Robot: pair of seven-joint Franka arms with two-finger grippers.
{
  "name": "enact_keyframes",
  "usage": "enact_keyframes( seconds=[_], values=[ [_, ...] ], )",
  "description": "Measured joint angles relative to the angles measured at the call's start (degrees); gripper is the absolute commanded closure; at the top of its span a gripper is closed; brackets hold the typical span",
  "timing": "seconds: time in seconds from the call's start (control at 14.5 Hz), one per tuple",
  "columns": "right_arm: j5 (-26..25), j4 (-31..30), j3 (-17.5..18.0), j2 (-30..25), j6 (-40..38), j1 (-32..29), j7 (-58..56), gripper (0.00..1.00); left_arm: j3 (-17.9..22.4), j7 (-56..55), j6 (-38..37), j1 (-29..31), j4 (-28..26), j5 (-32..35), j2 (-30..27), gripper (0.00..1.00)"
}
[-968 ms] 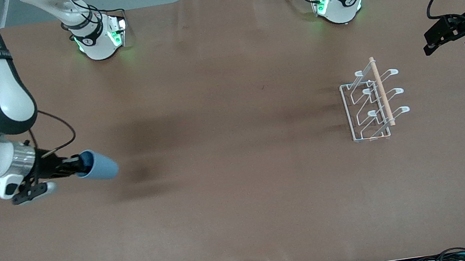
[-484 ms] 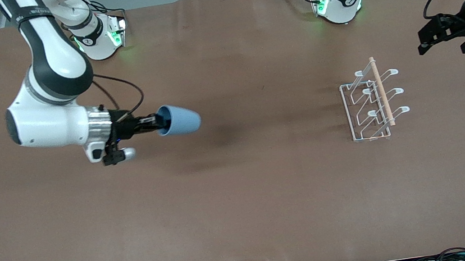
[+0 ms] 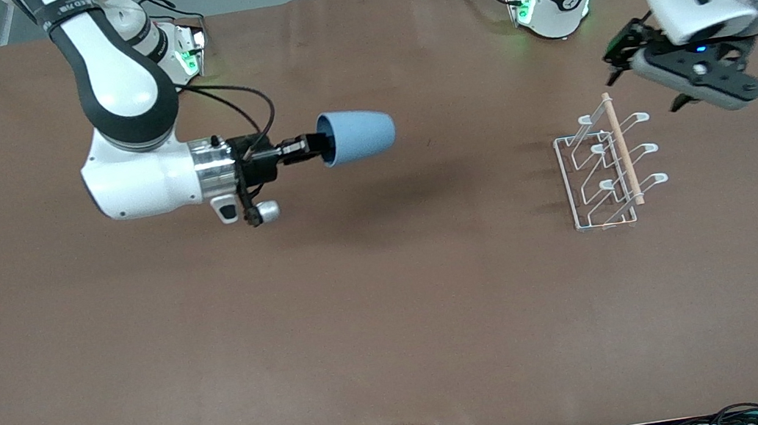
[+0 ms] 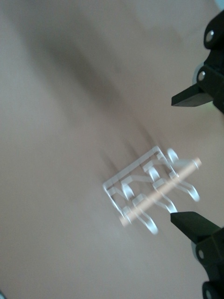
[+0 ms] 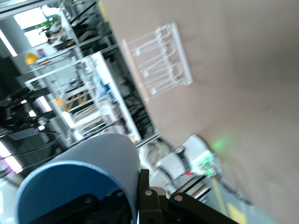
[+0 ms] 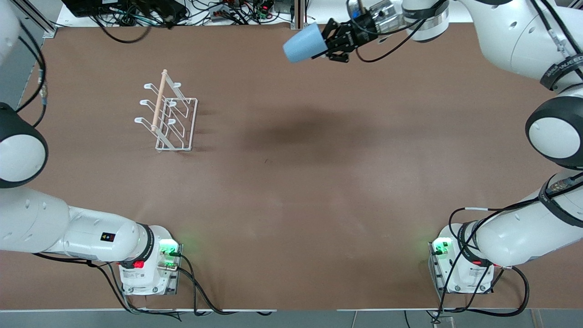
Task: Hang cup on cup holder
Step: 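Lift the cup with the right gripper while the left gripper approaches, then grasp the cup rim with the left gripper from the right gripper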
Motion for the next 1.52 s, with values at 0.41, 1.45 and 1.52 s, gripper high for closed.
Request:
enact_keyframes(
  seconds=[0.41, 1.45, 1.52],
  values=[
    [2.0, -3.0, 0.0, 0.3, -0.2, 3.0, 0.0, 0.99, -1.4, 1.6, 0.0, -8.0, 0.0, -12.6, 3.2, 0.0],
    [2.2, -3.6, -0.3, 0.3, -0.8, 3.4, 0.0, 0.99, -7.1, 1.9, 18.9, -19.7, 0.8, -17.5, 14.3, 0.01],
    [2.2, -3.6, -0.3, 0.3, -0.8, 3.4, 0.0, 0.98, -7.1, 1.9, 18.9, -19.7, 0.8, -17.5, 14.3, 0.15]
  ],
)
